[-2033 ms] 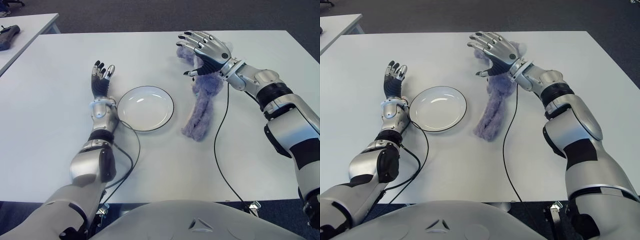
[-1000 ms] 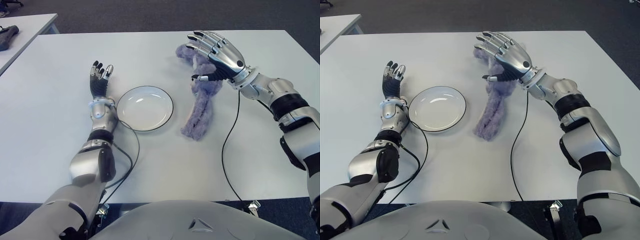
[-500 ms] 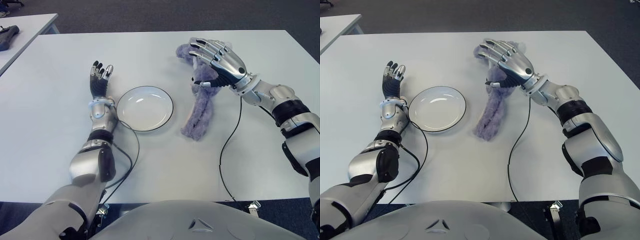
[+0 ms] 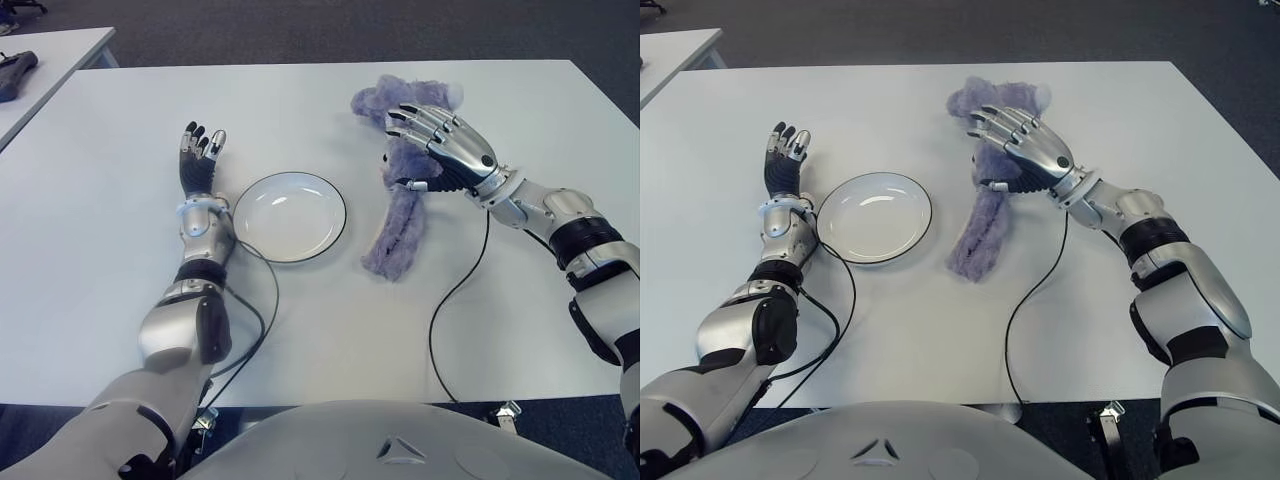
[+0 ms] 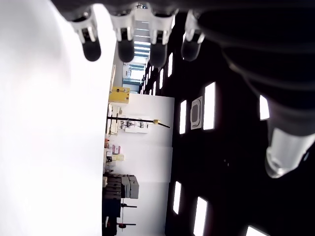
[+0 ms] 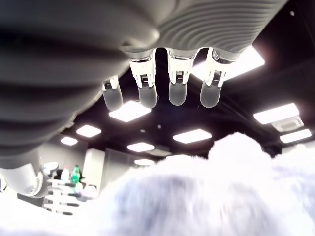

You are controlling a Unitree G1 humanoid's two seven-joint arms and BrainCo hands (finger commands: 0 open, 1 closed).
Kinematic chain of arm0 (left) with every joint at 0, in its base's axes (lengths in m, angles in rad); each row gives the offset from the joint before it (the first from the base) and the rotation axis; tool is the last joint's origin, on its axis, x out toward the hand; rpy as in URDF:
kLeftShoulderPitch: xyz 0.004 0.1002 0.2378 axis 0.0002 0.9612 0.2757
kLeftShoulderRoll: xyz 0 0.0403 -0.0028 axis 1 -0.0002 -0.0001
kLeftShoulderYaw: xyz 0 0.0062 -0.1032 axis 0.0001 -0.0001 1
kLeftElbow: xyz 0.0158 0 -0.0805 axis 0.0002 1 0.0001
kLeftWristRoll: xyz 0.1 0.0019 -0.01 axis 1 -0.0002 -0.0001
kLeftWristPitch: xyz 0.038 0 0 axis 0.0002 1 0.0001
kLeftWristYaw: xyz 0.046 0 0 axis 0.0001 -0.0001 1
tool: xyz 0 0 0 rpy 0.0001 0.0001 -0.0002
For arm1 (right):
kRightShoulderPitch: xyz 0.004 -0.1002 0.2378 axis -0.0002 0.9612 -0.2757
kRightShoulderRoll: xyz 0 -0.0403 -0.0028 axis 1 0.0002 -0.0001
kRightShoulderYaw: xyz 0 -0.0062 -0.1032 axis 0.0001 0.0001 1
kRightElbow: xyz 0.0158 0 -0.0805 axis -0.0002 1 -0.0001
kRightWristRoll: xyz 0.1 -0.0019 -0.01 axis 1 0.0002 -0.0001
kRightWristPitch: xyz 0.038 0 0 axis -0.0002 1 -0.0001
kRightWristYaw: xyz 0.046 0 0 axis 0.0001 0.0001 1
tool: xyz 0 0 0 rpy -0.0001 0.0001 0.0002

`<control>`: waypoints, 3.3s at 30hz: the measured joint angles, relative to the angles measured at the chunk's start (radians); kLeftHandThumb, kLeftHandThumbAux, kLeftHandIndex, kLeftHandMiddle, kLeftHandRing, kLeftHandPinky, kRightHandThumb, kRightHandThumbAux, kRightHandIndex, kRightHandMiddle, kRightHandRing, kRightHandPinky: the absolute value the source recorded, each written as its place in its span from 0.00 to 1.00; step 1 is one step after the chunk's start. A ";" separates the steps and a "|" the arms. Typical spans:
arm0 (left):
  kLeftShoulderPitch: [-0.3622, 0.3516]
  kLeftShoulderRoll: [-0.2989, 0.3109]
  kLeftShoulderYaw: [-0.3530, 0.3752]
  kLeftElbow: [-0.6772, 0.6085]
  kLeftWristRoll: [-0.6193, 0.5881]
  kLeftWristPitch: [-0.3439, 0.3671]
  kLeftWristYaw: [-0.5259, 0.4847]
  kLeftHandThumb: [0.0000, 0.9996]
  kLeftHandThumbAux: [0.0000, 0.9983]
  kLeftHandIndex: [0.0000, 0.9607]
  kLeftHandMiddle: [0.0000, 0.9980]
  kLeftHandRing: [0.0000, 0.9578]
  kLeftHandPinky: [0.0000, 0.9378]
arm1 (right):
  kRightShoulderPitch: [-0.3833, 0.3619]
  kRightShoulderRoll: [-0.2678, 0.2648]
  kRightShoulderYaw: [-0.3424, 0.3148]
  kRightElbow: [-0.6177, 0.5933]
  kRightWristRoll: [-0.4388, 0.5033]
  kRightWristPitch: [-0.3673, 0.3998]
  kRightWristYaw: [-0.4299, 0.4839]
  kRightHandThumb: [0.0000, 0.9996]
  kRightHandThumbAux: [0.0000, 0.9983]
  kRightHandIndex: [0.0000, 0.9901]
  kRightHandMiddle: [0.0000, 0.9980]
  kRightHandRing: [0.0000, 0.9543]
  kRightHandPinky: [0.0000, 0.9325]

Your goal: Put the doll into the plate.

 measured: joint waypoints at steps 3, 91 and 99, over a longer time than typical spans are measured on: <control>0.000 0.000 0.001 0.000 -0.003 0.000 -0.004 0.00 0.57 0.04 0.09 0.04 0.00 | 0.008 0.000 0.000 0.001 0.000 0.000 0.000 0.33 0.50 0.10 0.06 0.03 0.02; 0.002 0.009 0.008 0.000 -0.029 0.003 -0.034 0.00 0.53 0.03 0.10 0.04 0.00 | -0.012 0.251 0.122 0.186 -0.210 0.111 -0.727 0.31 0.55 0.79 0.84 0.85 0.87; 0.002 0.009 0.009 0.000 -0.029 0.003 -0.034 0.00 0.53 0.03 0.10 0.05 0.00 | -0.018 0.260 0.132 0.187 -0.225 0.120 -0.754 0.25 0.54 0.81 0.84 0.84 0.84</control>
